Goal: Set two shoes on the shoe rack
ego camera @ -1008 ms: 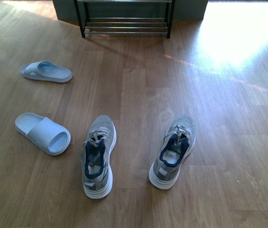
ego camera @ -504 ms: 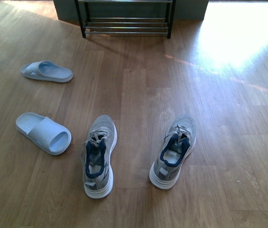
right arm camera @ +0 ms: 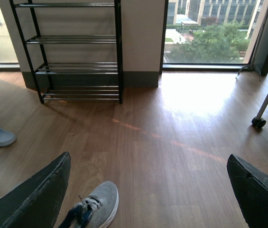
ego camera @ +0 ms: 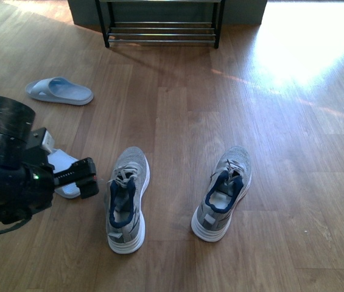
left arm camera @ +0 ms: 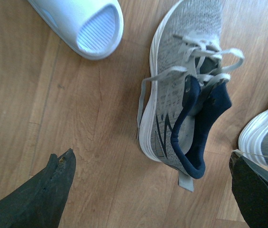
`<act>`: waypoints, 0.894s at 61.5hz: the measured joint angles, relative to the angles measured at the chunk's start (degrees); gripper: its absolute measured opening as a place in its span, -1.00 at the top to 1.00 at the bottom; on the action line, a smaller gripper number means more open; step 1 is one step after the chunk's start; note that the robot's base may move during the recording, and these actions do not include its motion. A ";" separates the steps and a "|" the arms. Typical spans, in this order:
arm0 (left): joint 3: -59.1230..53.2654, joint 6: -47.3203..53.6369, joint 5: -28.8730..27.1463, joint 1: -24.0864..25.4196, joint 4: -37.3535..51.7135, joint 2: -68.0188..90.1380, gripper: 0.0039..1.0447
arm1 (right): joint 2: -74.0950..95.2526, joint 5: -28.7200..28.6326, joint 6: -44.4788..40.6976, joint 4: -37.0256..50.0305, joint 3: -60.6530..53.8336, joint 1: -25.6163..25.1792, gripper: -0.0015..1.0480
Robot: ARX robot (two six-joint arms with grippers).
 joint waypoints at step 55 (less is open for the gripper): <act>41.90 8.11 0.42 -5.51 -18.32 33.11 -0.22 | 0.00 0.00 0.00 0.00 0.00 0.00 -0.82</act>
